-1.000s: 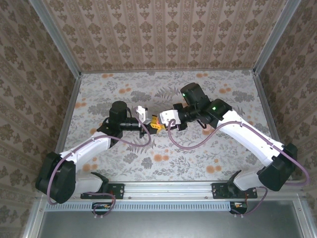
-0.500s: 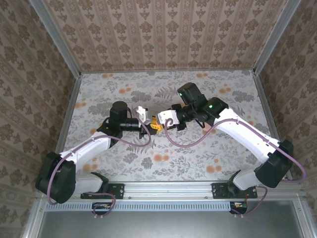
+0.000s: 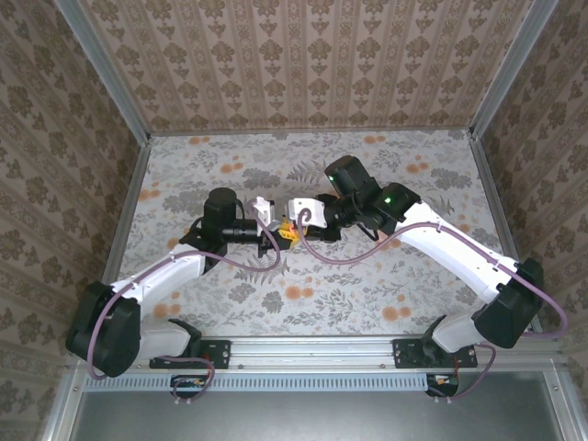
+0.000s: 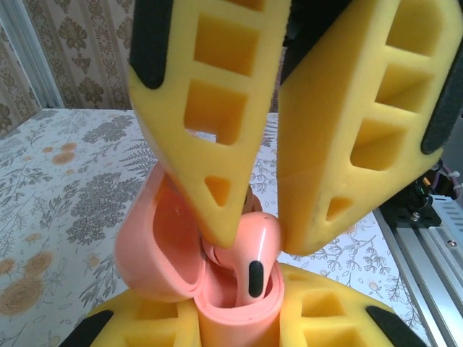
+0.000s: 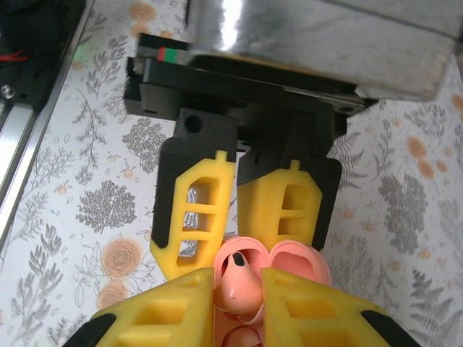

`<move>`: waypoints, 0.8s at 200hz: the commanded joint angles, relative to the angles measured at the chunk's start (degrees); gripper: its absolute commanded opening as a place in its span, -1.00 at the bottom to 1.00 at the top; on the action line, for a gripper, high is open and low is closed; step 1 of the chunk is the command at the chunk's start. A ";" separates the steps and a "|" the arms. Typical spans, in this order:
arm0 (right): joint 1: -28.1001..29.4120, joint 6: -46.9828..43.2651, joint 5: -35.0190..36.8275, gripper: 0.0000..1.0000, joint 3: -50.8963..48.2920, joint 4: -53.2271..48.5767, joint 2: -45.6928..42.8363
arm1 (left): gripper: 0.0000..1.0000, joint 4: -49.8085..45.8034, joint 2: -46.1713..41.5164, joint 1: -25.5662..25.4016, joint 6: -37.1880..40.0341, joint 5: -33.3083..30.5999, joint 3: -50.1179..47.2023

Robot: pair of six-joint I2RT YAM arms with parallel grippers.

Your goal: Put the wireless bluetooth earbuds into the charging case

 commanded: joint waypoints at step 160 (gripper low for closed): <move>2.14 29.18 5.40 -0.28 -3.00 7.86 -2.54 | -0.66 0.81 -1.75 -0.33 1.46 -1.58 1.52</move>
